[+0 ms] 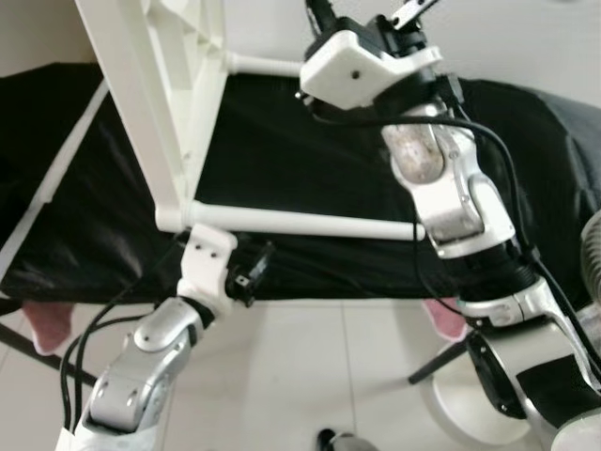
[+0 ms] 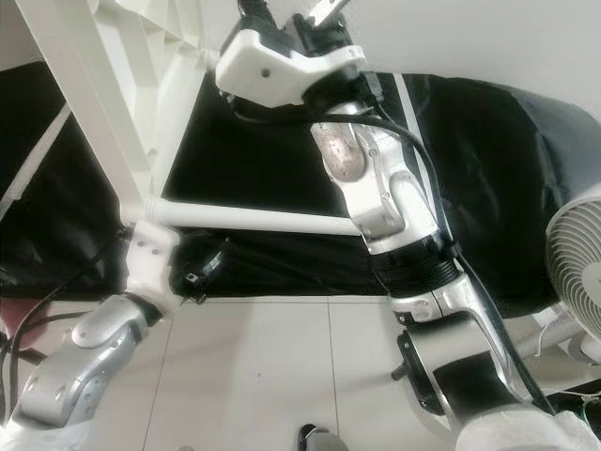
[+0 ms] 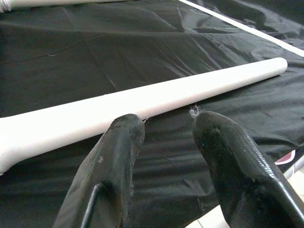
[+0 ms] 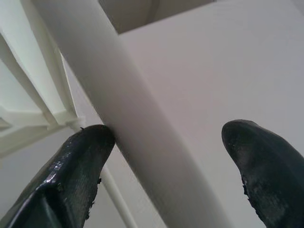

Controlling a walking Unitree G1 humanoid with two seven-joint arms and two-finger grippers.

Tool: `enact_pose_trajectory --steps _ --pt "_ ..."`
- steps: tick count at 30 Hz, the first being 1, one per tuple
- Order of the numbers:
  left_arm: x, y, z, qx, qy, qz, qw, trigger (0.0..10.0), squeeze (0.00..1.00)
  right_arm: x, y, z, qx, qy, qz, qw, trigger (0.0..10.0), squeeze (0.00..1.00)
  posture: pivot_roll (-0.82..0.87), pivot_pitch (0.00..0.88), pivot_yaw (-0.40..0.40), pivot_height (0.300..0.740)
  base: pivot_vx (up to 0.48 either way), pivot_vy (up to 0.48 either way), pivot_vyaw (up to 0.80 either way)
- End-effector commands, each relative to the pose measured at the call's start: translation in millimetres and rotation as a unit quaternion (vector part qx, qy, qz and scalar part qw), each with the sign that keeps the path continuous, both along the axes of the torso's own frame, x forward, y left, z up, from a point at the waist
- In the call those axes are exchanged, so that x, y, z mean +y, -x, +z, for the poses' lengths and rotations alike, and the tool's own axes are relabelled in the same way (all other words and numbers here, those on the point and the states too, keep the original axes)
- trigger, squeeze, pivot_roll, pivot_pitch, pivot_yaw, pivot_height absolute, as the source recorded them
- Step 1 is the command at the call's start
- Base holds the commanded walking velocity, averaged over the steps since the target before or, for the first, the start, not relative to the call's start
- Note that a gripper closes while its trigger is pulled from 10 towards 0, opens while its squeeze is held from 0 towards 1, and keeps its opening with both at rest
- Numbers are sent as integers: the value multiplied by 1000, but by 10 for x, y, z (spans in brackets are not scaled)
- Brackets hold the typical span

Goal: Building children table

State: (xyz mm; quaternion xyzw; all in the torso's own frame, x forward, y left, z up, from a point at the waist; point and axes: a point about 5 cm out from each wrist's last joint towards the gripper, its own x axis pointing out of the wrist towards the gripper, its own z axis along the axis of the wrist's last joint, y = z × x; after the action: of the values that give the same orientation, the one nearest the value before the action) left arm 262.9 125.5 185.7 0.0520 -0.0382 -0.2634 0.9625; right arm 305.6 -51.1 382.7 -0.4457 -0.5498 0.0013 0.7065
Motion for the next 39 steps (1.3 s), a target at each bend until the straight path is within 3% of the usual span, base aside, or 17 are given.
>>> enact_pose_trajectory --steps 1,13,24,34,39 --pt "-47 15 -43 10 1 -40 999 10000 0 87 8 47 -5 20 1 1000 10000 0 -35 153 -16 740 0 0 0" --pt "-78 -41 -13 9 8 -52 999 10000 0 281 -105 -7 18 89 -30 995 10000 0 -47 131 -3 740 0 0 0" --pt "-135 -79 15 7 18 -64 998 10000 0 529 -168 79 9 113 -45 993 10000 0 -62 120 3 740 0 0 0" --pt "-188 -88 22 15 47 -71 996 10000 0 580 -306 155 14 132 -89 987 10000 0 -73 118 -6 740 0 0 0" --pt "-331 -74 8 21 43 -106 993 10000 0 614 -409 281 21 137 -125 982 10000 0 -82 118 -8 740 0 0 0"
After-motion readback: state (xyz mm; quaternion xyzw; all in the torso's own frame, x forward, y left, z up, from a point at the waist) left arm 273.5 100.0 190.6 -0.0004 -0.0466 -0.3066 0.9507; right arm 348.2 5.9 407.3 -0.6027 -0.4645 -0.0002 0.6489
